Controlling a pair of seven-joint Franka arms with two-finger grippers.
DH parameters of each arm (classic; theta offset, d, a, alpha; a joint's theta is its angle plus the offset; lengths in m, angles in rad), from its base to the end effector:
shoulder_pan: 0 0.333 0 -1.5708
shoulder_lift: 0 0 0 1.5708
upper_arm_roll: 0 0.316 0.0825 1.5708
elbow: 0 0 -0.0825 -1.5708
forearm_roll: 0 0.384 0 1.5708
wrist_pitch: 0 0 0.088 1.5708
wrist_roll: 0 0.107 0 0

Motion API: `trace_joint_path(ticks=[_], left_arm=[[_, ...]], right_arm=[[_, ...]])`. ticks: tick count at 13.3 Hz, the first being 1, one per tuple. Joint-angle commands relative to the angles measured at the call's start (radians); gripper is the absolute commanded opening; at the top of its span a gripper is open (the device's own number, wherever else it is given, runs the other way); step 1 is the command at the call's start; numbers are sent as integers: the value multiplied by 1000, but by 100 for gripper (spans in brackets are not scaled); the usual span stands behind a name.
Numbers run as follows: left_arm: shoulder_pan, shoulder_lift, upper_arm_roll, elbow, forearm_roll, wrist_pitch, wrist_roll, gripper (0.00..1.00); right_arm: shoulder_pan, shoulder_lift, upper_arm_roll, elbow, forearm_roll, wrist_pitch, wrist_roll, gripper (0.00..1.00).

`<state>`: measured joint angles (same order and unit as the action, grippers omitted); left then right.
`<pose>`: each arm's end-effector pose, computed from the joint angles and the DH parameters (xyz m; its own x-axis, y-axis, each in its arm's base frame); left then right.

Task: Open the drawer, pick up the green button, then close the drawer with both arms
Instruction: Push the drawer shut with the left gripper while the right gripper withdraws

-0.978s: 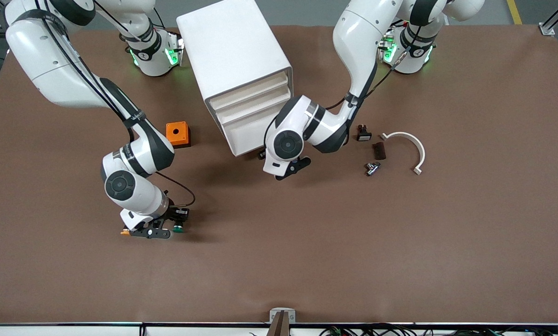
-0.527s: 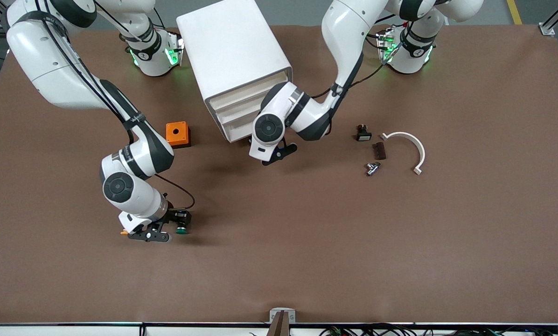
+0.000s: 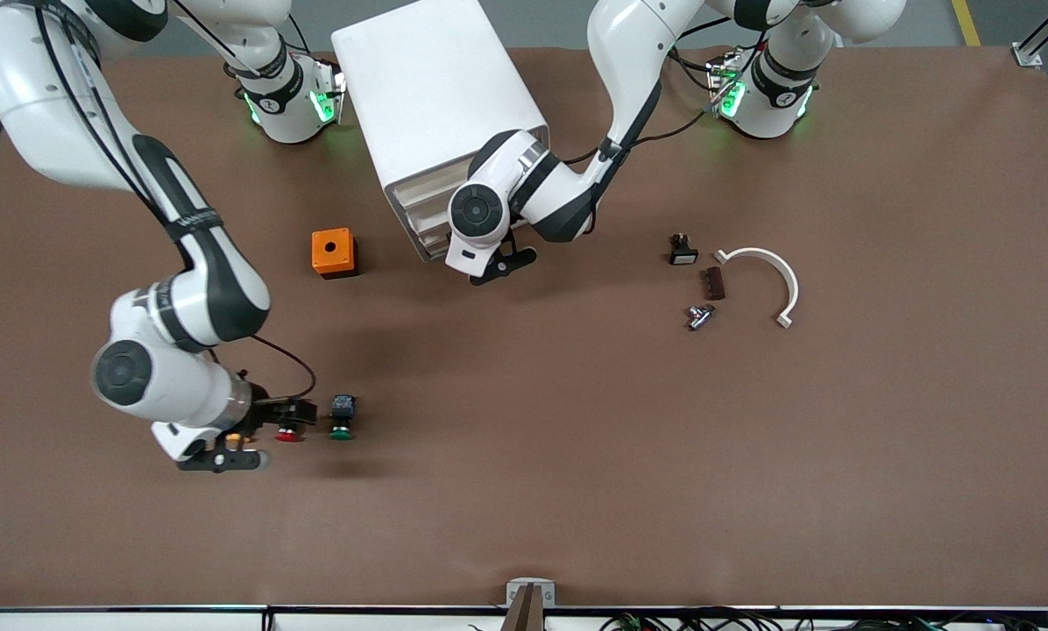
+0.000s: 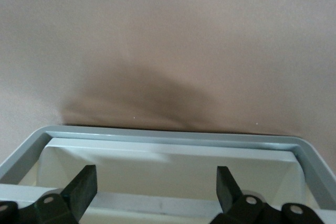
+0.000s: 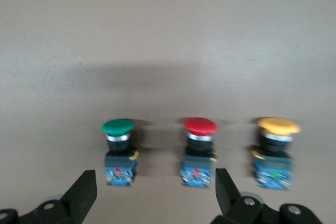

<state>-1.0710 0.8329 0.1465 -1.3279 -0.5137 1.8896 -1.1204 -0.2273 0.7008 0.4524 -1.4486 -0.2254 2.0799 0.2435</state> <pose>0.3835 -0.6055 0.2213 0.8370 0.3699 -0.4031 0.3552 -0.9278 -0.1140 0.7114 0.0887 0.3036 0.9998 -0.0014 -0.0183 -0.0030 -0.9962 -0.0876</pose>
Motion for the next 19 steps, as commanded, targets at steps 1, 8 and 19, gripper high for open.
trace_joint_path(ticks=[1, 8, 19], left_arm=[[-33, -18, 5, -16, 27, -4, 11, 100], [-76, -15, 5, -16, 61, 0, 21, 100], [51, -89, 81, -1, 236, 0, 10, 100]], right_arm=[[-1, -108, -58, -1, 107, -107, -46, 100], [37, -438, -173, -13, 153, -371, -72, 100], [230, -699, -436, -102, 228, -469, -73, 100]])
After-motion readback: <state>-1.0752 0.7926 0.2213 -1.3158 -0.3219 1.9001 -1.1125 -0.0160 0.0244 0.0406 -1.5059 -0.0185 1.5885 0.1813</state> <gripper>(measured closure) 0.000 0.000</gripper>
